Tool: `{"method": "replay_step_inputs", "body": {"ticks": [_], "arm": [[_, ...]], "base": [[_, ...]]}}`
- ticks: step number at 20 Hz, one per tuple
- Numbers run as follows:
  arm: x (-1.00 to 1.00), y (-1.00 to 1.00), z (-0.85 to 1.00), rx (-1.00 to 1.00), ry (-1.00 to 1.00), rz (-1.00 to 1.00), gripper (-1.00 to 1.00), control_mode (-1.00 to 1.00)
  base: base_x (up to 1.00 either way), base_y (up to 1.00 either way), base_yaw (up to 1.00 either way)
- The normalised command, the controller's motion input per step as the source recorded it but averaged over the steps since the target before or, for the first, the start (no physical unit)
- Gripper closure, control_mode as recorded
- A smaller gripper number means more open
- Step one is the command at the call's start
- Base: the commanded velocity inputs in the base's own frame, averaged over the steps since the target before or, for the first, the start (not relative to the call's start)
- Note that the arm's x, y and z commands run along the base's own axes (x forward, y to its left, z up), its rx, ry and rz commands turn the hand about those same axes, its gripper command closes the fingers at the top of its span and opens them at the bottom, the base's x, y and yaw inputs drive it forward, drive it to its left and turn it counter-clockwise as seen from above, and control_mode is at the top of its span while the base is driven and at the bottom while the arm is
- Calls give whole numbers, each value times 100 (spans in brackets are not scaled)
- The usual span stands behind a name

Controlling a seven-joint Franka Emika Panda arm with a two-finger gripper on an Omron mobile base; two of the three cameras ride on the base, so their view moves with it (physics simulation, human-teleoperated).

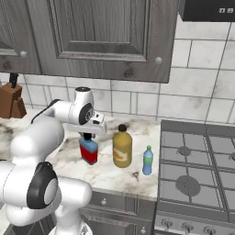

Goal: Place the drinks on the dining counter in a tight cluster.

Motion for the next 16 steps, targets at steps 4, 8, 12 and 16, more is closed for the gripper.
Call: {"method": "replay_step_inputs", "body": {"ticks": [4, 8, 12, 16], "arm": [[-3, 0, 0, 0, 0, 0, 100, -100], [-39, 0, 12, 0, -11, 0, 100, -100], [-89, 0, 58, 0, -16, 2, 100, -100], [-91, 0, 82, 0, -12, 4, 100, -100]], "base": [[0, 0, 0], [0, 0, 0], [0, 0, 0], [0, 0, 0]]}}
